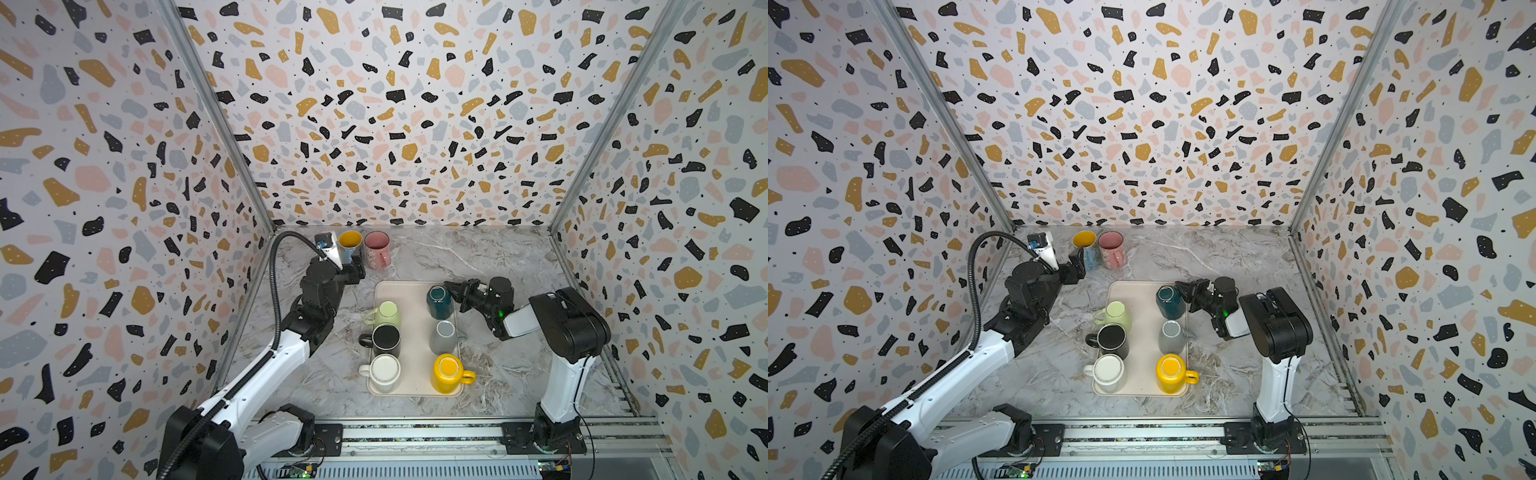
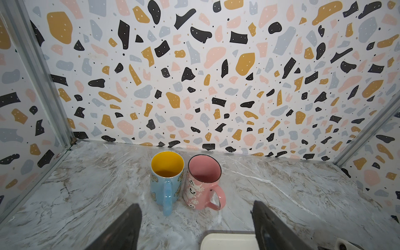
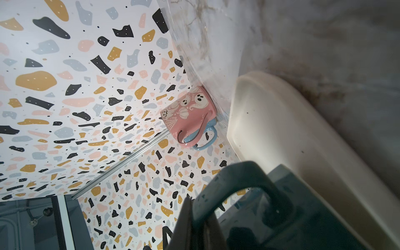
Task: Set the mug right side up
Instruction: 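Grasp and lift the dark green mug, turning it upright with the right gripper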
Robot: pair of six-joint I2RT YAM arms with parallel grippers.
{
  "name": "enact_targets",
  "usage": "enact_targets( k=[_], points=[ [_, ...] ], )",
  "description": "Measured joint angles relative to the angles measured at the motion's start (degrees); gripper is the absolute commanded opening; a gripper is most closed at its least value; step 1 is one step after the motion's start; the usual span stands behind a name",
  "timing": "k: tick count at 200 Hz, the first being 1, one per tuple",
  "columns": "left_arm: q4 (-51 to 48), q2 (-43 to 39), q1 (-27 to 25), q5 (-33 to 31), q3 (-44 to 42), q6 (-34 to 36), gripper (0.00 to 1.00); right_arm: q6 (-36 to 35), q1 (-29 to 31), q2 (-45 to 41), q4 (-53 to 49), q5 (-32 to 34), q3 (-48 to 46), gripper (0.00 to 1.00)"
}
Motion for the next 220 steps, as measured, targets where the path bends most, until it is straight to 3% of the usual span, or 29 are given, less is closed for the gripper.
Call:
enact_targets(
  k=[48, 93, 121, 151, 184, 220],
  points=[
    [-0.1, 0.0, 0.0, 0.0, 0.0, 0.0, 0.81, -9.3, 0.3, -2.1, -4.4, -0.8, 2.7, 0.0],
    [-0.3, -0.7, 0.0, 0.4, 0.2, 0.0, 0.82, -24.4, 1.7, -10.1, -12.5, -1.0, 5.8, 0.0],
    [-1.0, -0.7, 0.0, 1.9, 1.8, 0.0, 0.82, -41.1, 4.7, -17.6, -25.1, 1.2, 11.4, 0.0],
    [-2.5, -0.1, 0.0, 6.3, 5.6, 0.3, 0.81, -62.3, 11.4, -24.8, -39.1, 8.8, 18.0, 0.0],
    [-5.3, 1.4, 0.0, 13.3, 11.7, 1.4, 0.8, -81.8, 18.2, -29.7, -47.7, 16.6, 19.6, 0.0],
    [-10.7, 3.1, 0.0, 22.1, 18.1, 4.1, 0.8, -101.7, 26.3, -31.1, -52.3, 31.4, 17.7, 0.0]
  ],
)
